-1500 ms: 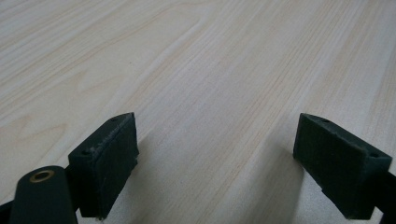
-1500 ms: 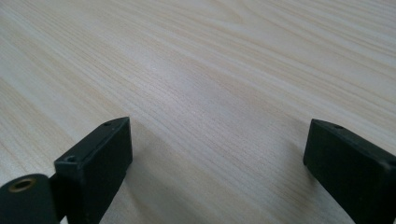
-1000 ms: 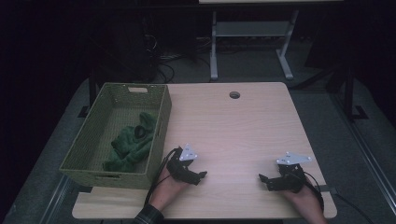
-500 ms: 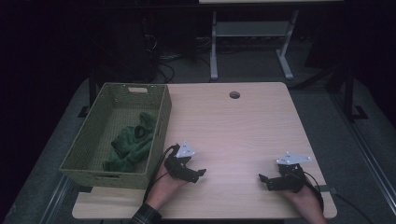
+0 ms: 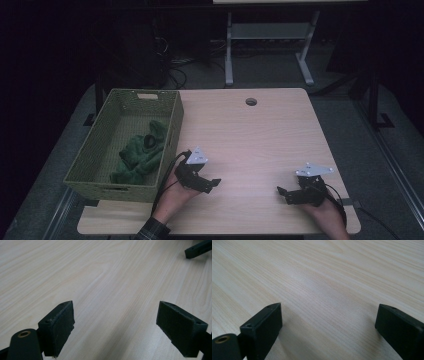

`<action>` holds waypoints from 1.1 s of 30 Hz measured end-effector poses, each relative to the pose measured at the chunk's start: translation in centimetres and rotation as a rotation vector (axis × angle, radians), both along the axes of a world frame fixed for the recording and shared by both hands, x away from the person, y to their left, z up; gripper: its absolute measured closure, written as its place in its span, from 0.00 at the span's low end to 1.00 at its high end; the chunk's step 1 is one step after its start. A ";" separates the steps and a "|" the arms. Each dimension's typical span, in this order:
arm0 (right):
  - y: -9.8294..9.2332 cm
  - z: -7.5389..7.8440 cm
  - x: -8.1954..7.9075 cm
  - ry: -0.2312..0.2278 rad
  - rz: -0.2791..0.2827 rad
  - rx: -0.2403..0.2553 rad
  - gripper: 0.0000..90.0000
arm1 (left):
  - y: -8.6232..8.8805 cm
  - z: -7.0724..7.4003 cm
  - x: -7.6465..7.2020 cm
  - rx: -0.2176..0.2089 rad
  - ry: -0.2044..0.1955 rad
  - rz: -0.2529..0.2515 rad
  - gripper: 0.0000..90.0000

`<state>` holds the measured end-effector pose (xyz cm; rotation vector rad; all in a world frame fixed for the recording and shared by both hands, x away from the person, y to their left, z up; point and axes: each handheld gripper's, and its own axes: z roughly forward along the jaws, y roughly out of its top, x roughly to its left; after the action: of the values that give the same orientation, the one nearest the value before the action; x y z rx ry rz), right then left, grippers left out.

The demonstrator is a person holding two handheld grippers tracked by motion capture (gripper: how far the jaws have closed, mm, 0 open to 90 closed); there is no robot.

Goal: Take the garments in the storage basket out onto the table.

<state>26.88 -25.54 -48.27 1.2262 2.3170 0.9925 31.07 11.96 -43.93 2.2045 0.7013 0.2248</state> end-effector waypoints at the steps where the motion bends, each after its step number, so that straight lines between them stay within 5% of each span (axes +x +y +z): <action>1: 0.0 0.0 0.0 0.000 -0.001 0.001 0.08 | 0.0 0.1 0.0 -0.002 0.001 -0.001 0.16; 15: 0.0 0.0 0.0 0.000 -0.001 0.000 0.08 | -0.2 2.0 0.0 0.030 -0.015 -0.013 0.16; 33: 0.0 0.0 0.0 -0.001 -0.002 0.002 0.08 | 0.0 5.1 0.4 0.002 0.001 -0.032 0.16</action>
<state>26.88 -25.52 -48.28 1.2282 2.3146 0.9947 31.49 11.98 -38.86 2.2161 0.6662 0.2081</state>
